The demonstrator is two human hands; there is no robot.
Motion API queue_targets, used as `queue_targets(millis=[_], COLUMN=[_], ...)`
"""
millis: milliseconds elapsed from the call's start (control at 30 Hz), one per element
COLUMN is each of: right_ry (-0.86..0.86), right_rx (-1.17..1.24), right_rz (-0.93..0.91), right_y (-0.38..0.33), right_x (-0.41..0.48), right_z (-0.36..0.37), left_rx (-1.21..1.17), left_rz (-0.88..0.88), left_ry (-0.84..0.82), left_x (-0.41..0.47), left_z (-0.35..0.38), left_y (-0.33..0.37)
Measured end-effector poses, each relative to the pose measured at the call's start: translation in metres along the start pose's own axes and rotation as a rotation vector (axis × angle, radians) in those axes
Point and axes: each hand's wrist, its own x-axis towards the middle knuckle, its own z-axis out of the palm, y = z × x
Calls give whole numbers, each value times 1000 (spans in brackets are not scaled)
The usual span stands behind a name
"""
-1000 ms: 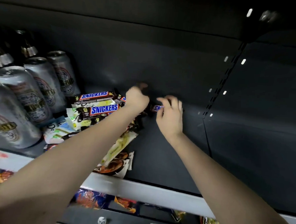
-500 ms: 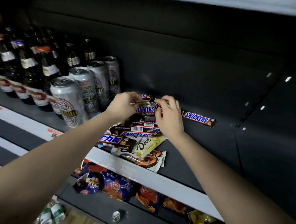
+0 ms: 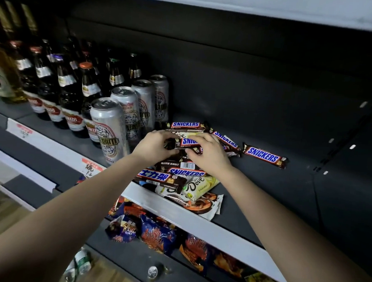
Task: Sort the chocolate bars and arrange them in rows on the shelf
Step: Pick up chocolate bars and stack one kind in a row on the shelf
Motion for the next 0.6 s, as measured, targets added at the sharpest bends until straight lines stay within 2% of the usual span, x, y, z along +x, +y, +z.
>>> queue_targets(millis=[300,500,600], right_ry=[60,5,13], right_rx=[42,-105,-121], right_rz=[-11,-68,-56], right_y=[-3,-12,-14], right_x=[10,18,18], right_z=[-7,-14,-11], left_rx=[-69,-381,-373], left_rz=[-30,-100,-69], left_ry=[128,169,150], left_x=[-1,1,4], left_z=[-3,-16,-21], left_y=[-12,-10,-10])
